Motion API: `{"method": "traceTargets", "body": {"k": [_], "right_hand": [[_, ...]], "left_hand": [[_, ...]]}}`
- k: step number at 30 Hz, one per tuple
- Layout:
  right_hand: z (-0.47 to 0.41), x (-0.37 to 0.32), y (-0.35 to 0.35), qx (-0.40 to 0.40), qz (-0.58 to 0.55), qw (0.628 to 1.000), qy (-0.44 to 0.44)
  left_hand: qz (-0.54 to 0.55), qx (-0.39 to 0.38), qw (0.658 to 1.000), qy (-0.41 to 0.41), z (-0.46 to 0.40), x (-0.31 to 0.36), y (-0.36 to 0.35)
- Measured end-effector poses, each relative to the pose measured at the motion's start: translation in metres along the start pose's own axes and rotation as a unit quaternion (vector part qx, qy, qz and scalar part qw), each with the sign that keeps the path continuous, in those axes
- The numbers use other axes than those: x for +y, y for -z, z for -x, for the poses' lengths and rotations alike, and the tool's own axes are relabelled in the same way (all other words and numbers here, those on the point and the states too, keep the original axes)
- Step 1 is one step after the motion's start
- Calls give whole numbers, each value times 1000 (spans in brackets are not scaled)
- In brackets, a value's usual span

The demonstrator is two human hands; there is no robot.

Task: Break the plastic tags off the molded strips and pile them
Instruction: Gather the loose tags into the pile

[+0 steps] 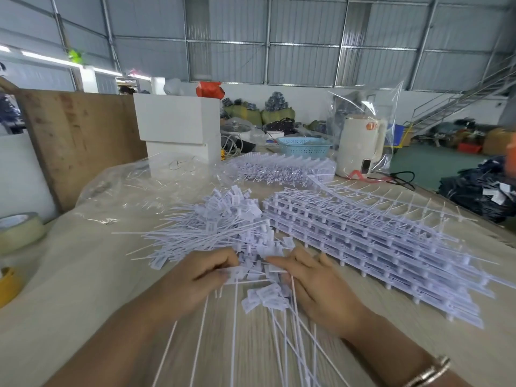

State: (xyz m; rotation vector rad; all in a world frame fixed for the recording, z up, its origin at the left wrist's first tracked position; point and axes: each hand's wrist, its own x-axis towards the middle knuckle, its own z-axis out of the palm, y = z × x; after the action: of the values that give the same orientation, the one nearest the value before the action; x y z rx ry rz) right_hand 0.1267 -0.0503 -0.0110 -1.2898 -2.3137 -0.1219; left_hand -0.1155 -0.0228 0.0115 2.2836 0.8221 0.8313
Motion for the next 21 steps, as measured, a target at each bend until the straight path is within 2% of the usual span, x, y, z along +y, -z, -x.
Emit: {"method": "traceTargets", "body": {"k": [4, 7, 11, 16, 21], "right_hand": [[4, 3, 1, -33, 30, 999, 1], [4, 1, 3, -43, 21, 999, 2], [3, -9, 6, 58, 39, 997, 31], [-2, -11, 1, 147, 137, 975, 99], [-3, -8, 5, 229, 128, 959, 108]], "left_hand": [[-96, -12, 995, 6, -1, -2, -6], [-123, -14, 992, 5, -2, 2, -15], [-119, -14, 993, -18, -5, 5, -29], [-90, 36, 995, -28, -7, 7, -39], [-106, 57, 993, -9, -7, 7, -33]]}}
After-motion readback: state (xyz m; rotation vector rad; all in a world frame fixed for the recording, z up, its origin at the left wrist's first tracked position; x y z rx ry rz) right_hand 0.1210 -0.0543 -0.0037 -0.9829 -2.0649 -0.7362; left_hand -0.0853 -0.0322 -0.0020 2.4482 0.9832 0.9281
